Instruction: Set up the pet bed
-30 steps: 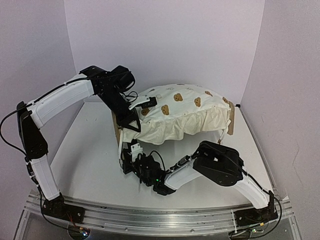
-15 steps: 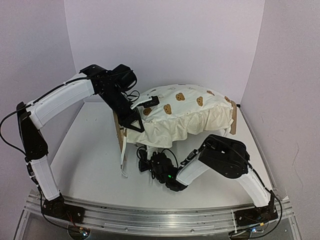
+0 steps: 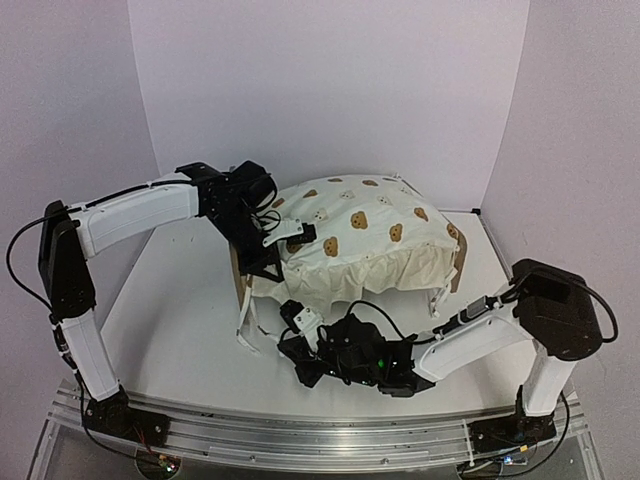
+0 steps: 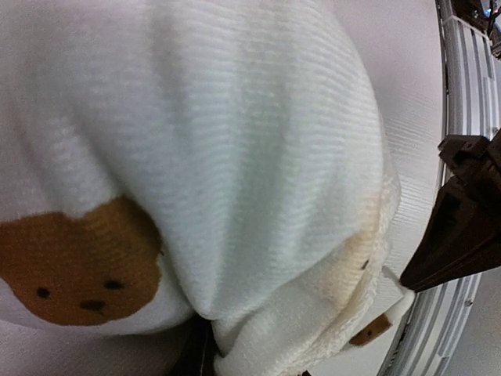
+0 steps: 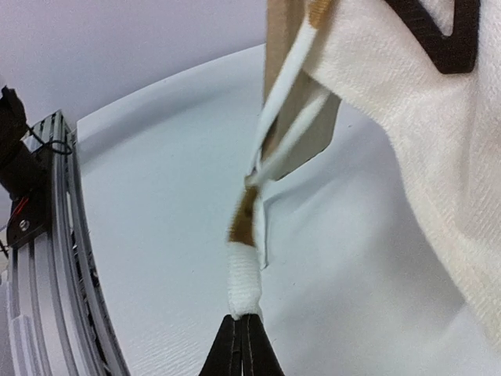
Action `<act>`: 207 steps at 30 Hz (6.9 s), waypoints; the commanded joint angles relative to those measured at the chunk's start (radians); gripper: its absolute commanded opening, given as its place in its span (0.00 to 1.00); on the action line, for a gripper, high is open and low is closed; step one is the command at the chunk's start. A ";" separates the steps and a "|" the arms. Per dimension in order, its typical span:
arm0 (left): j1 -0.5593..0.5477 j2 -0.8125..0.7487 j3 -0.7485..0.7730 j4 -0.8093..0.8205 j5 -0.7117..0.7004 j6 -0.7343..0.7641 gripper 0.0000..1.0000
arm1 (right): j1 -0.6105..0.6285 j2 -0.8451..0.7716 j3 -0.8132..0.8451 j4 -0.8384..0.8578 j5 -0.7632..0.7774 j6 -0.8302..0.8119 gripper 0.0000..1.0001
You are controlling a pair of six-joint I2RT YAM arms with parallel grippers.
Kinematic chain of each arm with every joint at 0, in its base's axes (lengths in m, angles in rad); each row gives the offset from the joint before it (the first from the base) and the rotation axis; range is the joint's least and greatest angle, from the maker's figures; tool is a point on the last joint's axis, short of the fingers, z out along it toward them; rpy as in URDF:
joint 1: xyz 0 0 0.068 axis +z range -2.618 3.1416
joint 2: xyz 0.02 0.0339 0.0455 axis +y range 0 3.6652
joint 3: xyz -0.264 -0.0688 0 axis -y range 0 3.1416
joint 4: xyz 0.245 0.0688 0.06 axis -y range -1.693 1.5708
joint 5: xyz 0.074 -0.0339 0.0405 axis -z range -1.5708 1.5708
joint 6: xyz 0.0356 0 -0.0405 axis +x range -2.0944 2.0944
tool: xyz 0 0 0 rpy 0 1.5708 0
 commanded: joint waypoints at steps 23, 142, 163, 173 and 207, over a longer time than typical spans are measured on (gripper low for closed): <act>0.073 0.063 -0.166 0.323 0.028 0.077 0.01 | -0.017 -0.035 0.215 -0.564 -0.103 0.134 0.00; 0.263 -0.639 -1.078 0.866 0.189 0.400 0.00 | -0.036 0.334 0.447 -0.414 -0.179 -0.099 0.48; 0.263 -0.637 -1.050 0.843 0.206 0.375 0.00 | -0.116 0.425 0.643 -0.553 -0.127 -0.123 0.46; 0.265 -0.624 -1.040 0.854 0.203 0.364 0.00 | -0.094 0.522 0.676 -0.596 -0.253 -0.154 0.47; 0.213 -0.573 -1.092 0.569 0.365 0.698 0.12 | -0.125 0.168 0.422 -0.511 -0.340 0.029 0.00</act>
